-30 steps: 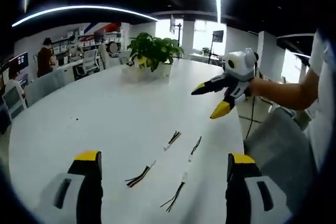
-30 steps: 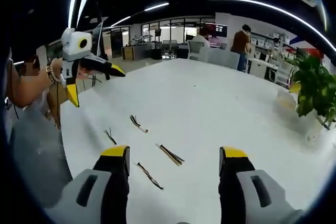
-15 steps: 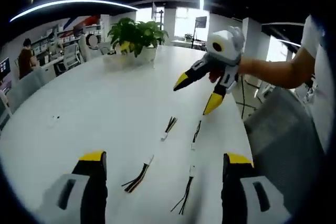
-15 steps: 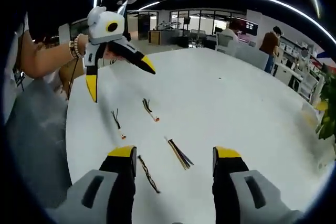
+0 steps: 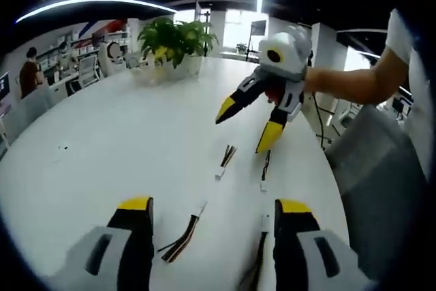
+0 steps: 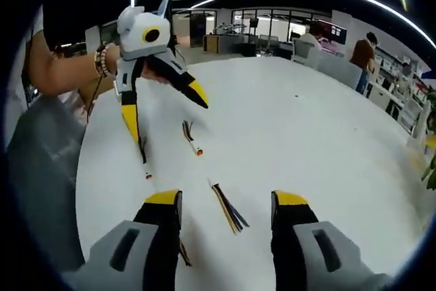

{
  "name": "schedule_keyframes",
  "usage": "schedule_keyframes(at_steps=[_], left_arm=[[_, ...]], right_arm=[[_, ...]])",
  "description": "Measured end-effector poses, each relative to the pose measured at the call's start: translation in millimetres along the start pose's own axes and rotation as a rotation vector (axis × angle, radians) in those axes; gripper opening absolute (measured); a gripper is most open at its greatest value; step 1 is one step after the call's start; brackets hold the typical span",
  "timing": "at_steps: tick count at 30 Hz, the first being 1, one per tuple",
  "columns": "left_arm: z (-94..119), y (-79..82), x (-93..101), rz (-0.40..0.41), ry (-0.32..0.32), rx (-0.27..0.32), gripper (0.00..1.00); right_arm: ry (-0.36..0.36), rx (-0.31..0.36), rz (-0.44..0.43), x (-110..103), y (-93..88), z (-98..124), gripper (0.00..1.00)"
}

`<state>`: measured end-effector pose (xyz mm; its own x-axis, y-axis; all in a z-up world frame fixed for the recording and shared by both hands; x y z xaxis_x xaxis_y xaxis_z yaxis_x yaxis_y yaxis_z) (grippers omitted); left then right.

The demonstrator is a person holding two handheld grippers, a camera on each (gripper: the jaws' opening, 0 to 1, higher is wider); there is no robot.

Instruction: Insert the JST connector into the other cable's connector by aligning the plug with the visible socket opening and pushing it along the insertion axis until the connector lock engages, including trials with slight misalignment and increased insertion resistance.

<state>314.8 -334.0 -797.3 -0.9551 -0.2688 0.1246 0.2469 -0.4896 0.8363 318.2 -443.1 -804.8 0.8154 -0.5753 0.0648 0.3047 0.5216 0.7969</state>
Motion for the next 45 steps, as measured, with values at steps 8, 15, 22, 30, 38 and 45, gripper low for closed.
schedule_keyframes(at_steps=[8, 15, 22, 30, 38, 45], left_arm=[[-12.6, -7.8, -10.9, 0.012, 0.022, 0.029, 0.65], [-20.6, -11.4, -13.8, -0.009, 0.004, 0.044, 0.55], [-24.1, -21.8, -16.9, -0.003, 0.005, 0.033, 0.49], [-26.7, -29.3, -18.2, 0.030, -0.010, 0.040, 0.42], [-28.4, -28.8, -22.4, 0.059, -0.019, 0.084, 0.26], [-29.8, -28.6, -26.3, 0.067, -0.029, 0.115, 0.20]], right_arm=[[0.066, 0.013, 0.009, -8.5, -0.3, -15.8, 0.45], [0.108, 0.043, 0.023, -13.6, 0.7, -24.5, 0.39], [0.139, 0.072, 0.046, -19.5, 2.3, -30.6, 0.23], [0.152, 0.050, 0.052, -23.4, -6.5, -37.3, 0.21], [0.162, 0.050, 0.036, -29.7, -13.3, -42.2, 0.16], [0.147, 0.111, 0.046, -27.3, -13.6, -40.5, 0.10]])
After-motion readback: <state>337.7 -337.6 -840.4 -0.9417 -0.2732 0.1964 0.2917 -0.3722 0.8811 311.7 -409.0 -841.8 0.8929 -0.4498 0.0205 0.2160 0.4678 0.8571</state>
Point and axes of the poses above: the point that each gripper's makers call its tool centre point, and the gripper's own axes: z roughly backward along the fingers, x roughly to its right, y roughly out of its top, the point moved 1 cm from there along z, roughly backward along the fingers, and after that the axes turned 6 degrees about -y, right-handed, at the moved point
